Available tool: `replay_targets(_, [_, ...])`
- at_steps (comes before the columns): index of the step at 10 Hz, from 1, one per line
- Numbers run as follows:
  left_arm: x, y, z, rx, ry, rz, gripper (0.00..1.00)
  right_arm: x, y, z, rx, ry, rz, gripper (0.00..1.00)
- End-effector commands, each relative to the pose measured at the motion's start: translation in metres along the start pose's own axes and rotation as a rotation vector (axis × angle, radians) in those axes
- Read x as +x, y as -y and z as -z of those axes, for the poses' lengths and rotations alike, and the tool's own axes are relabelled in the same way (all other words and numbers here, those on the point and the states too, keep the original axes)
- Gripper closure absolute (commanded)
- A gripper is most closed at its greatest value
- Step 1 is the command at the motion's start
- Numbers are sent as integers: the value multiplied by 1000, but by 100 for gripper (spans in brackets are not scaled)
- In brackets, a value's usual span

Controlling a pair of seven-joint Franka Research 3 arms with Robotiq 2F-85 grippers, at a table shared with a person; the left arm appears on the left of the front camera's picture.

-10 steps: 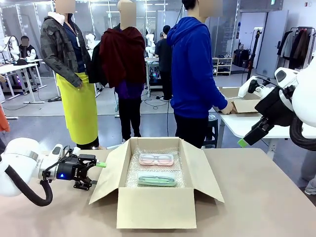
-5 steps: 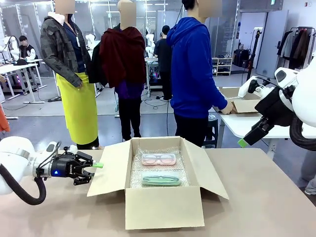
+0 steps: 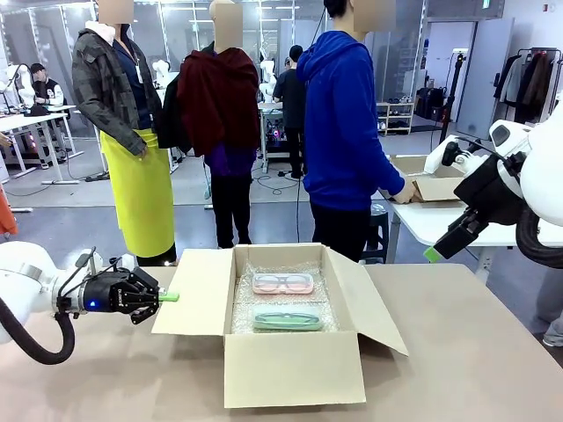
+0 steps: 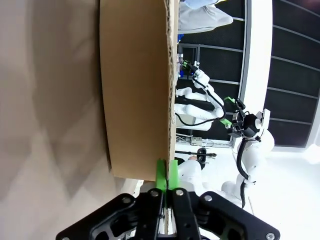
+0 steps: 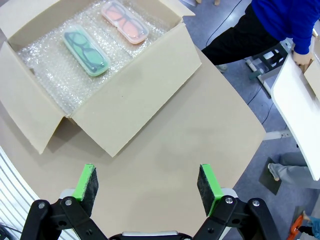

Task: Pack the glasses set securely to prepare it for shipping.
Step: Position the Package Box on the left side of the table.

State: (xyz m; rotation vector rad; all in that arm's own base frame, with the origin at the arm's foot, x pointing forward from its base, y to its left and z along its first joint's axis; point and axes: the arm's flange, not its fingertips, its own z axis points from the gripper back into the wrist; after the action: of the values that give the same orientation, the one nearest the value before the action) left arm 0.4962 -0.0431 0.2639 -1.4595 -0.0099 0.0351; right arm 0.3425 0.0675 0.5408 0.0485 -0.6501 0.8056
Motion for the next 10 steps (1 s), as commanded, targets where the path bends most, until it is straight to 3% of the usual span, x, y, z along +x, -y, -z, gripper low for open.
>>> replay_targets(1, [5, -3, 0, 22, -25, 30, 100, 1, -3, 0, -11, 0, 6, 0])
replay_targets(8, [1, -2, 0, 7, -7, 3, 98, 1, -3, 0, -11, 0, 6, 0])
replay_targets(10, [6, 5, -33, -72, -149, -2, 98, 1, -3, 0, -11, 0, 6, 0])
